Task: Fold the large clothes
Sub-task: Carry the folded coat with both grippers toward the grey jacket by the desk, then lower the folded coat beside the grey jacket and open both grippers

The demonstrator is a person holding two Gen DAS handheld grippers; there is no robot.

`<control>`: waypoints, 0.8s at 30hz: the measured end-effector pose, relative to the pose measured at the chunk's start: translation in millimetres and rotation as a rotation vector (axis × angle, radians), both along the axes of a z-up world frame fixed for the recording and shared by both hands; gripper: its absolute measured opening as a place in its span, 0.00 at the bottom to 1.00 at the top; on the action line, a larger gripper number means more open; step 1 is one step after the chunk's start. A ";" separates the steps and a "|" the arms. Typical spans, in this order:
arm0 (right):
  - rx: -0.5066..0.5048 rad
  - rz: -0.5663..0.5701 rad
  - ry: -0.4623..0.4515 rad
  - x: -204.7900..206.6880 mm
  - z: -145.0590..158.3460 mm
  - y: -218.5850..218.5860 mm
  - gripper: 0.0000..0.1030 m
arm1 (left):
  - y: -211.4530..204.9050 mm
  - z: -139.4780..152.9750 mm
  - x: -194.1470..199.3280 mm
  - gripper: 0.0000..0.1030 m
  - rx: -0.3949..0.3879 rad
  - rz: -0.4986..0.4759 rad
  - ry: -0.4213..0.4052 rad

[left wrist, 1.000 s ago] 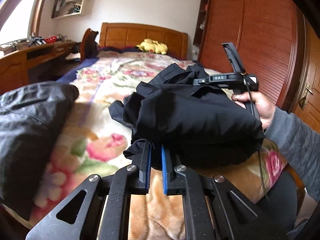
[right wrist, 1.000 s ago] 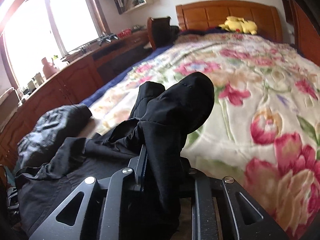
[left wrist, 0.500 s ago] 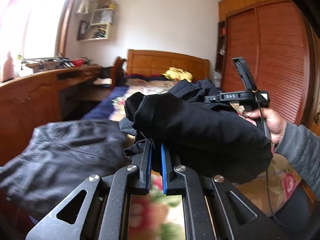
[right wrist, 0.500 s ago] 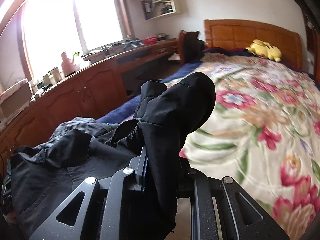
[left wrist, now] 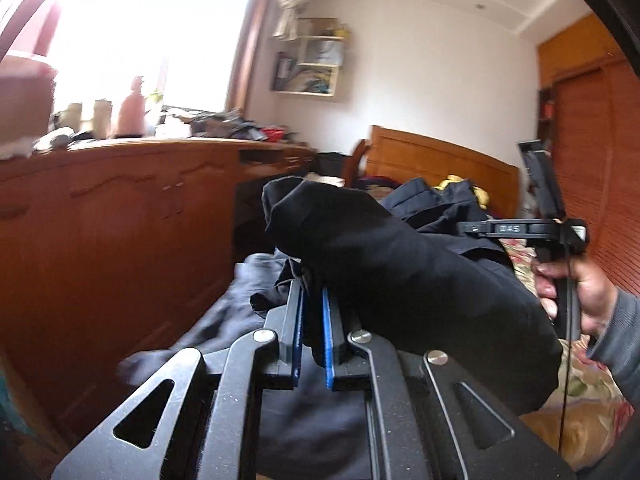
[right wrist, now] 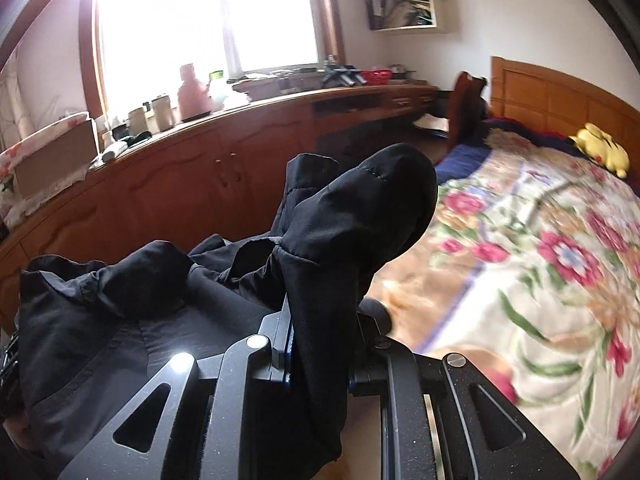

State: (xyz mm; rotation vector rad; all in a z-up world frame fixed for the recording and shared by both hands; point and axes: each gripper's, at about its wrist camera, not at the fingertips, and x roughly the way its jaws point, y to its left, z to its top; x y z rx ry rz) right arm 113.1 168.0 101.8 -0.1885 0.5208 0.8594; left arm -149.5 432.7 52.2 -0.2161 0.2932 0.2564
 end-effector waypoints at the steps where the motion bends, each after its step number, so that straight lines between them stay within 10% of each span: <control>1: -0.005 0.007 -0.009 -0.8 1.3 11.2 0.18 | 12.1 -2.4 0.5 0.08 -0.014 0.025 0.006; 9: -0.107 -0.009 0.035 20.1 -38.5 30.2 0.57 | 40.6 -26.9 8.5 0.10 0.030 0.123 0.109; 19: 0.000 -0.077 0.059 35.1 -52.4 -22.8 0.60 | 19.4 -10.0 -12.3 0.12 0.081 0.151 0.147; 24: 0.009 -0.022 0.039 15.4 -55.9 -22.9 0.60 | -6.7 21.1 -28.1 0.42 0.159 0.127 0.086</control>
